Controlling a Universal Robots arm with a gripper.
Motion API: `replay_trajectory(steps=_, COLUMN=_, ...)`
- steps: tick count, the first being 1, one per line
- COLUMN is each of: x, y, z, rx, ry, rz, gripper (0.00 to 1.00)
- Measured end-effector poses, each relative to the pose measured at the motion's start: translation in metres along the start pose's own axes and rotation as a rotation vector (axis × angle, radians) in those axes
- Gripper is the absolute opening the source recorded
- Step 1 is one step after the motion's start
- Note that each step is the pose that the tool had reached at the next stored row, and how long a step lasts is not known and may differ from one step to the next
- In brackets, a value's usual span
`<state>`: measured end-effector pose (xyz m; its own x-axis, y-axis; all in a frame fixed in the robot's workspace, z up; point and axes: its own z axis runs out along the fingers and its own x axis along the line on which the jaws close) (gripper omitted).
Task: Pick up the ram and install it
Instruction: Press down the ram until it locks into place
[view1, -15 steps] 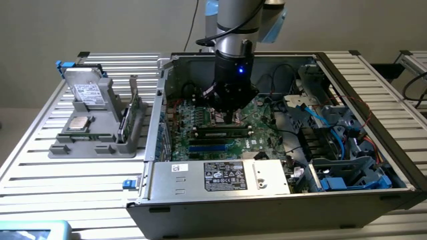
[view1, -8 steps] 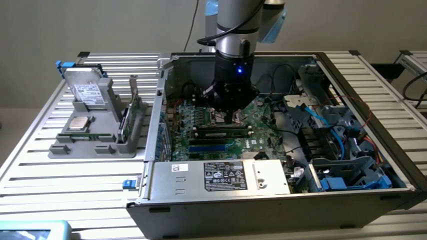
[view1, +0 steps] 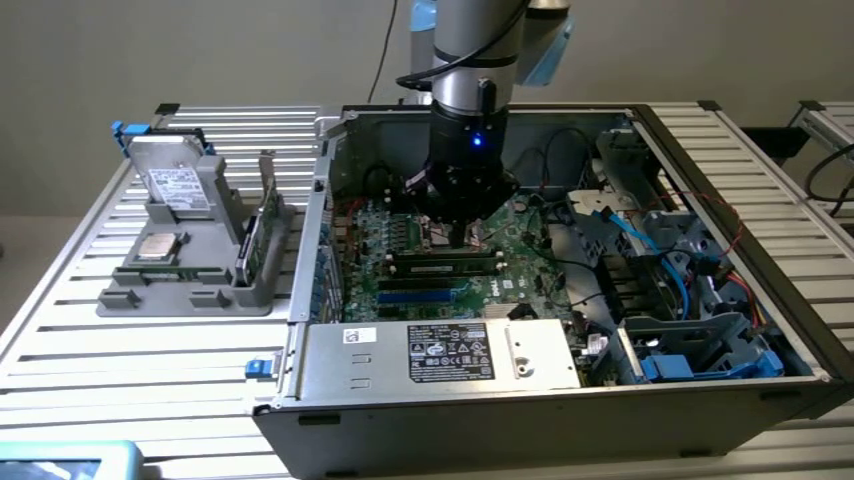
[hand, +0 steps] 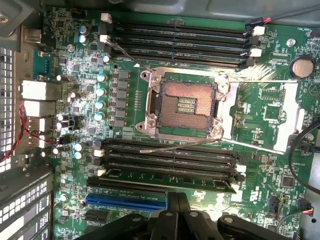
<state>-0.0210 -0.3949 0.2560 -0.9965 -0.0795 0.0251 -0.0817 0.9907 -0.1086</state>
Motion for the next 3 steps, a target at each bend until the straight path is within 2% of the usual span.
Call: replay_trajectory(steps=3, x=0.0, y=0.0, z=0.0, rx=0.0, ry=0.0, rz=0.0, gripper=0.11)
